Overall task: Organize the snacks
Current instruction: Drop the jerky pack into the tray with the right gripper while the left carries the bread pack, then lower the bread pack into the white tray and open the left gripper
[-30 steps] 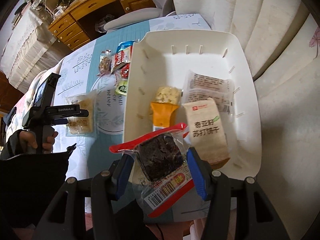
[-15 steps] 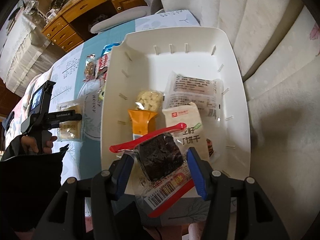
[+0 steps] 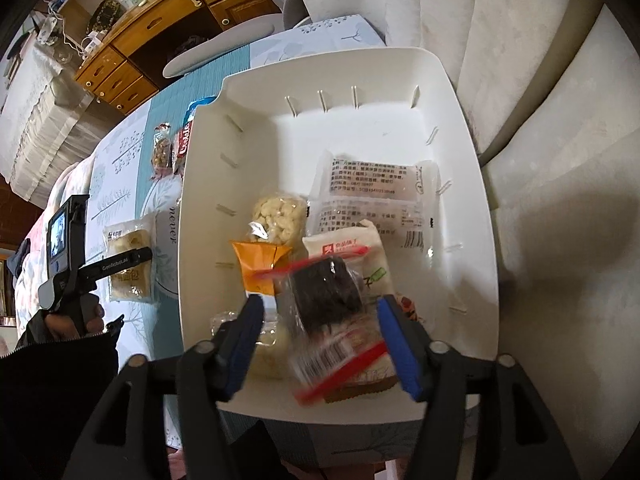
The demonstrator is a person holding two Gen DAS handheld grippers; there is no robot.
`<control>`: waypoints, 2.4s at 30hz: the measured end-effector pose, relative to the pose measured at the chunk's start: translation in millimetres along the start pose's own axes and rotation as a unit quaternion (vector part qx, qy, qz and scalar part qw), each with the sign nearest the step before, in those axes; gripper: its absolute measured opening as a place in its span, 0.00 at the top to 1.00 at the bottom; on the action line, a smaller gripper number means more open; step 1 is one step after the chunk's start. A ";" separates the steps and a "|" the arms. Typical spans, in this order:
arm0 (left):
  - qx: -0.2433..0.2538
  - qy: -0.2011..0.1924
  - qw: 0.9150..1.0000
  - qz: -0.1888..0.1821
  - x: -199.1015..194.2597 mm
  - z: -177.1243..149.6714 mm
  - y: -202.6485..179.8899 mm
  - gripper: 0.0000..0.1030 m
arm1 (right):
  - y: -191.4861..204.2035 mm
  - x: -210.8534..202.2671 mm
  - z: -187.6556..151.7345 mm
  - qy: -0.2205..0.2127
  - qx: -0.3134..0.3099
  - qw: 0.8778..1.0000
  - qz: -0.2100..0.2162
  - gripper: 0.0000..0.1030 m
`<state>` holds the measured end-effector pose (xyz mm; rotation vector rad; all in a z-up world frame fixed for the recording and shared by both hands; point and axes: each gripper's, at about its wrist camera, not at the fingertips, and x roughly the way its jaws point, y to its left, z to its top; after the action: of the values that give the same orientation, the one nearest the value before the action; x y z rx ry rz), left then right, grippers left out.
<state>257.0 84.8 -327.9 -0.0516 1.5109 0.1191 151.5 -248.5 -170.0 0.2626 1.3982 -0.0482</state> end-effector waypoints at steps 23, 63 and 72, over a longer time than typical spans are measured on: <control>-0.029 0.027 0.999 0.005 -48.4 -43.1 -16.6 0.19 | -0.1 -9.9 9.8 -0.020 -0.041 0.998 0.053 0.33; 0.155 -0.078 0.977 -0.123 -225.7 -34.6 -219.3 0.35 | -49.4 -1.7 -8.7 0.012 -0.038 0.991 0.126 0.33; 0.198 -0.091 0.966 -0.139 -228.9 -41.5 -248.9 0.24 | -53.7 0.9 -11.2 0.019 -0.025 0.992 0.122 0.33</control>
<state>230.7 -177.5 -112.0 0.0665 1.3048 -0.3932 130.7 -298.1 -180.8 0.3932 1.3932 0.1942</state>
